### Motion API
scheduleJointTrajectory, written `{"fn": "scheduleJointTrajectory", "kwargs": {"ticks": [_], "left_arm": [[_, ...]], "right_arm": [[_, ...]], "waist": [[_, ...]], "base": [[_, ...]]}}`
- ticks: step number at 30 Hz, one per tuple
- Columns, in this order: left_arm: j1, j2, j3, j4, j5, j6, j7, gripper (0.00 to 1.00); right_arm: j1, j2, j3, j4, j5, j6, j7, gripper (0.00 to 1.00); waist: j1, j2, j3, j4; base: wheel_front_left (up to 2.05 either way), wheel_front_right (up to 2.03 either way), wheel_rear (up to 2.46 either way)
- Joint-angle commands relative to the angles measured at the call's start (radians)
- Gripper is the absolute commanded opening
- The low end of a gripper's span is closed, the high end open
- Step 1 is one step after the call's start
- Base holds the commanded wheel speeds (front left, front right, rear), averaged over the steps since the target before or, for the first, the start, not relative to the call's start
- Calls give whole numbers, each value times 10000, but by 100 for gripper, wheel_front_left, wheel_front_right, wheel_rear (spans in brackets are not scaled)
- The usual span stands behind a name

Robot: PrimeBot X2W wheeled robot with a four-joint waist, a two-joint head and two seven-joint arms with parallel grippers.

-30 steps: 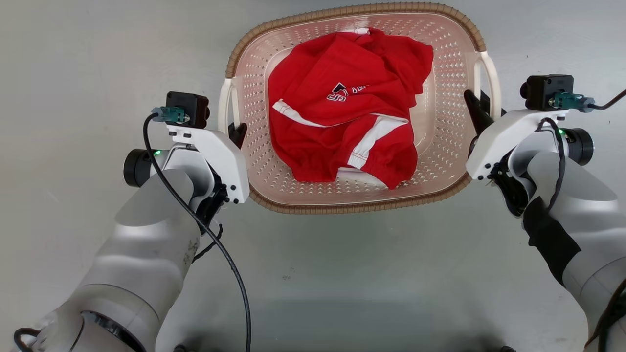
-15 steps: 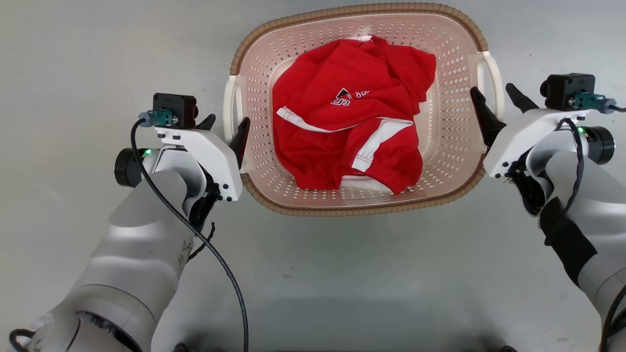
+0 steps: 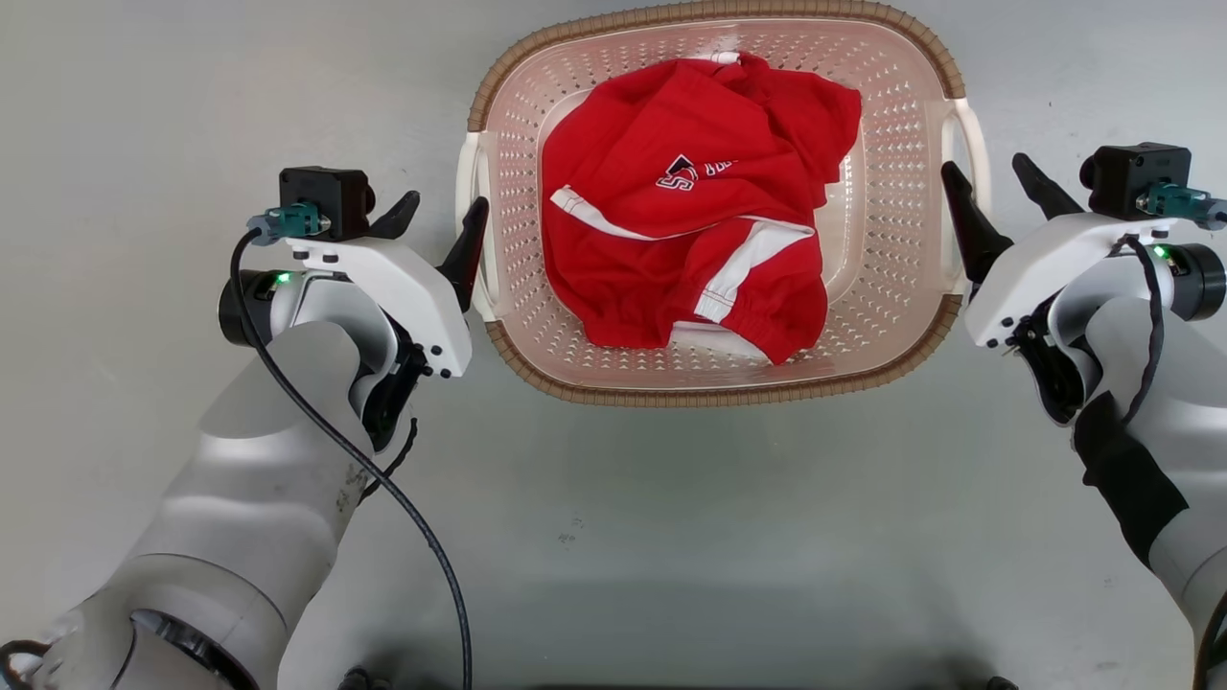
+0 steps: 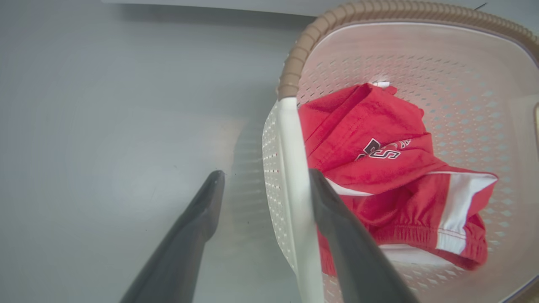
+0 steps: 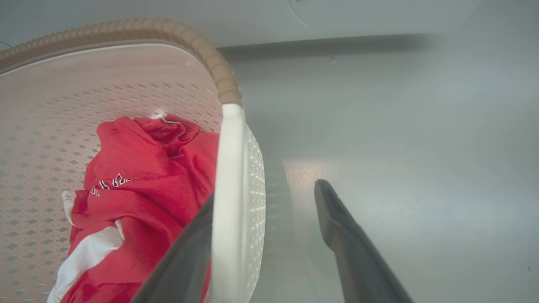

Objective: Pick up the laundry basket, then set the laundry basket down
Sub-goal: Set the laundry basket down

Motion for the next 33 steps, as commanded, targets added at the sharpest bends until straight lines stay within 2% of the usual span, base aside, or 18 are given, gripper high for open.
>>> {"fn": "scheduleJointTrajectory", "kwargs": {"ticks": [1, 21, 33], "left_arm": [[203, 481, 68, -23, -149, 132, -123, 100], [193, 722, -713, -753, -947, 131, -669, 100], [394, 704, -908, -653, -1355, 131, -720, 100]], "right_arm": [[712, -72, -68, -78, -102, -38, -147, 100], [786, -72, 371, -249, 273, -38, -147, 100], [815, -72, 595, -121, 383, -38, -147, 100]], "waist": [[0, 0, 1, 14], [0, 0, 15, 118], [0, 0, -506, 229]], "base": [[0, 0, 0], [0, 0, 0], [0, 0, 0]]}}
